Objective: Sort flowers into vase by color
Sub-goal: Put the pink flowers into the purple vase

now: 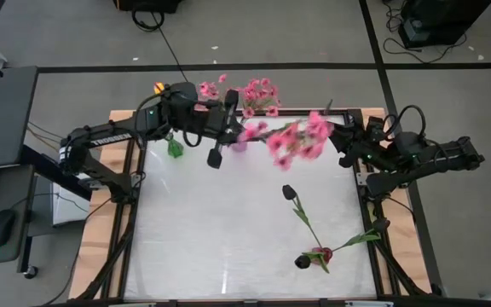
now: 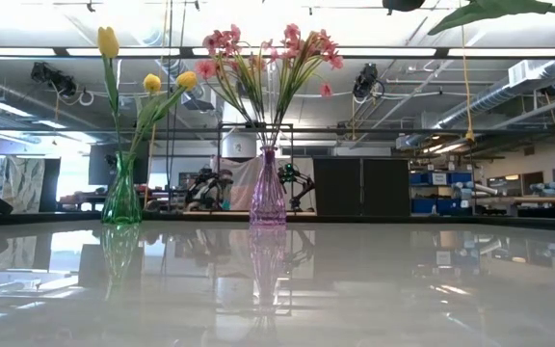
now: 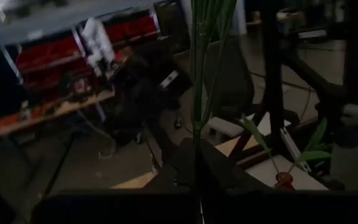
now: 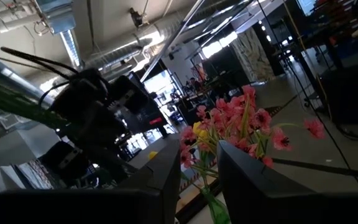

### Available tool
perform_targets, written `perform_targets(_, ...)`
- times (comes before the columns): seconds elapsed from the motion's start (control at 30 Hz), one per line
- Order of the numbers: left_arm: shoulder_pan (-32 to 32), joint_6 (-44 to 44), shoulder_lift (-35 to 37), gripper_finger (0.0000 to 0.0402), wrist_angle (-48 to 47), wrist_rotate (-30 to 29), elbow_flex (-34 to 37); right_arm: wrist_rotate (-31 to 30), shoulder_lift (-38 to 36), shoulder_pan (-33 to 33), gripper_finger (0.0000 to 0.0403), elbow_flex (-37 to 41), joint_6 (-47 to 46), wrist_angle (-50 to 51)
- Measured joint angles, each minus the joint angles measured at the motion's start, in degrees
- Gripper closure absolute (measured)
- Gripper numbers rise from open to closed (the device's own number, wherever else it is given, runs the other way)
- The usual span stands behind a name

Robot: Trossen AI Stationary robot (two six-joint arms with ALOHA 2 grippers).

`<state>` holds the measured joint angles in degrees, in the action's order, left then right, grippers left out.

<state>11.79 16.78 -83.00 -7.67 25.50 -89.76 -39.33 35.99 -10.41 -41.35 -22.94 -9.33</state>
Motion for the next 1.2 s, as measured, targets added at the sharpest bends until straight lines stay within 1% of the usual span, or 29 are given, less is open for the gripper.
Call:
perform_targets(0.13,0.0,4.1,0.7,0.0396,0.1,3.9,0.0,0.0,0.0,0.0,0.0289,0.0,0.0,0.0)
perform_targets(0.3,0.0,3.5,1.9,0.0396,-1.2,9.4,0.0,0.0,0.0,0.0,0.0288,0.0,0.0,0.0)
perform_targets(0.37,0.0,3.2,2.6,0.0396,-2.7,10.4,0.3,0.0,0.0,0.0,0.0289,0.0,0.0,0.0)
perform_targets(0.53,-0.7,4.9,4.2,0.0396,-4.3,10.5,0.3,0.0,0.0,0.0,0.0288,0.0,0.0,0.0)
perform_targets(0.8,-5.4,7.4,8.1,0.0396,-10.2,9.2,0.2,0.0,0.0,0.0,0.0288,0.0,0.0,0.0)
perform_targets(0.87,-7.0,8.4,8.8,0.0396,-12.4,8.0,0.2,0.0,0.0,0.0,0.0289,0.0,0.0,0.0)
perform_targets(1.0,-9.9,9.6,9.0,0.0396,-13.9,4.3,0.2,0.0,0.0,0.0,0.0288,0.0,0.0,0.0)
perform_targets(1.13,-12.3,10.5,8.9,0.0396,-13.7,1.9,0.2,0.0,0.0,0.0,0.0289,0.0,0.0,0.0)
perform_targets(1.2,-13.3,11.5,8.9,0.0396,-13.5,-0.5,0.2,0.0,0.0,0.0,0.0289,0.0,0.0,0.0)
